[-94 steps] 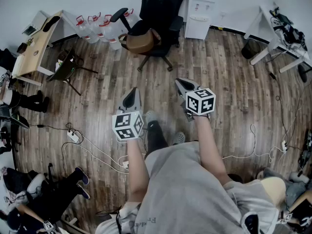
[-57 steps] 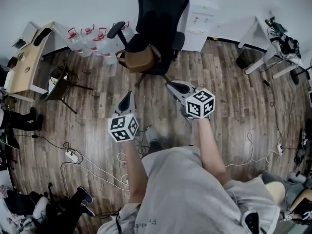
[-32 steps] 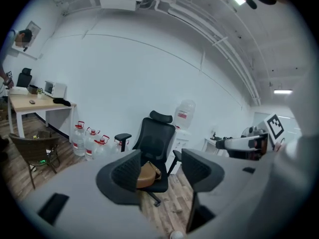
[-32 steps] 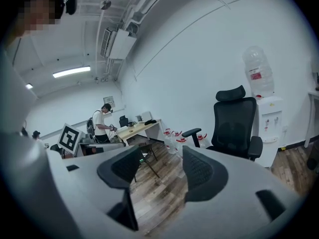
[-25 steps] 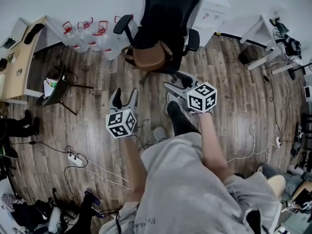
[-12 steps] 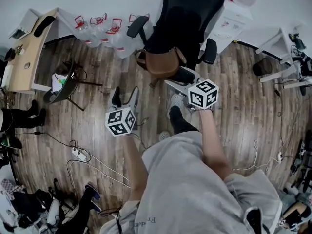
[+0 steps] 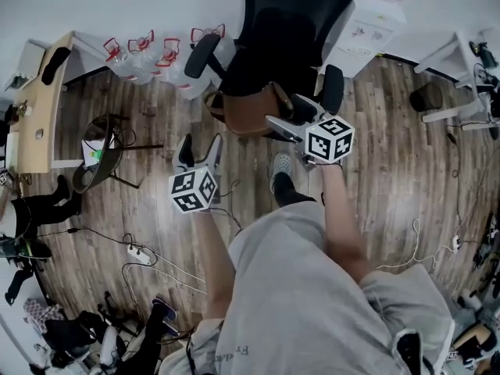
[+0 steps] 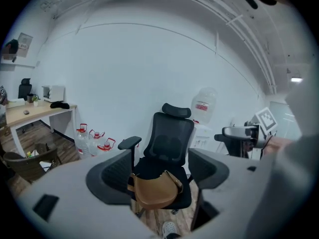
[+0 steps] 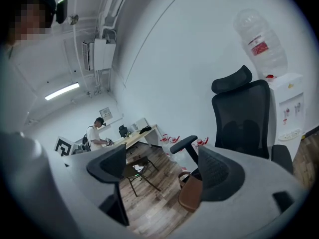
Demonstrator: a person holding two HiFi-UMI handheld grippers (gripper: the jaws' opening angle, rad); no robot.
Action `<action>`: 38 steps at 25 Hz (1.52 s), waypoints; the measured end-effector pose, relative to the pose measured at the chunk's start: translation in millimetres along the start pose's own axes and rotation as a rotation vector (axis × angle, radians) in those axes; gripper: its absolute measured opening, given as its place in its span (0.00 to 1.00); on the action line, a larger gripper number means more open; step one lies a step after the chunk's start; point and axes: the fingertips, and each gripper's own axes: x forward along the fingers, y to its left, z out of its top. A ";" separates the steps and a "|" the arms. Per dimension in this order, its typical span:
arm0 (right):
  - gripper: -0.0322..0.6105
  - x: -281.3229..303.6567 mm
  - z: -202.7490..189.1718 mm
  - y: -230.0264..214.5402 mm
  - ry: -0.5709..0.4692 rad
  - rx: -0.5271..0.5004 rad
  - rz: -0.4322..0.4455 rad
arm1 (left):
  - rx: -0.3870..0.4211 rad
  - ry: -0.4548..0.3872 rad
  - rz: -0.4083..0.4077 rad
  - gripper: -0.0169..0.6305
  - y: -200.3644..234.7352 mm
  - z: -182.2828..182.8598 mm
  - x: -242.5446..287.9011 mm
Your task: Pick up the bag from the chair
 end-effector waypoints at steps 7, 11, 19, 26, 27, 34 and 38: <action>0.71 12.2 18.0 -85.5 0.000 0.067 -0.056 | 0.010 0.024 -0.007 0.53 -18.7 23.2 81.2; 0.70 18.8 15.6 -126.2 0.004 0.114 -0.070 | 0.004 0.063 -0.002 0.53 -25.8 18.8 118.5; 0.65 40.0 3.1 -163.8 -0.004 0.181 -0.072 | -0.044 0.095 0.035 0.52 -21.9 3.6 144.2; 0.65 74.2 -25.9 -162.2 0.058 0.202 -0.060 | -0.085 0.118 0.135 0.48 19.5 -19.7 124.0; 0.66 79.6 -27.3 -160.0 0.067 0.196 -0.055 | -0.088 0.124 0.142 0.48 25.5 -21.9 122.8; 0.65 103.6 -41.9 -158.5 0.150 0.163 -0.054 | -0.145 0.153 0.146 0.48 45.8 -38.8 146.3; 0.65 118.7 -79.8 -172.7 0.244 0.152 -0.072 | -0.165 0.216 0.111 0.48 47.4 -68.7 169.4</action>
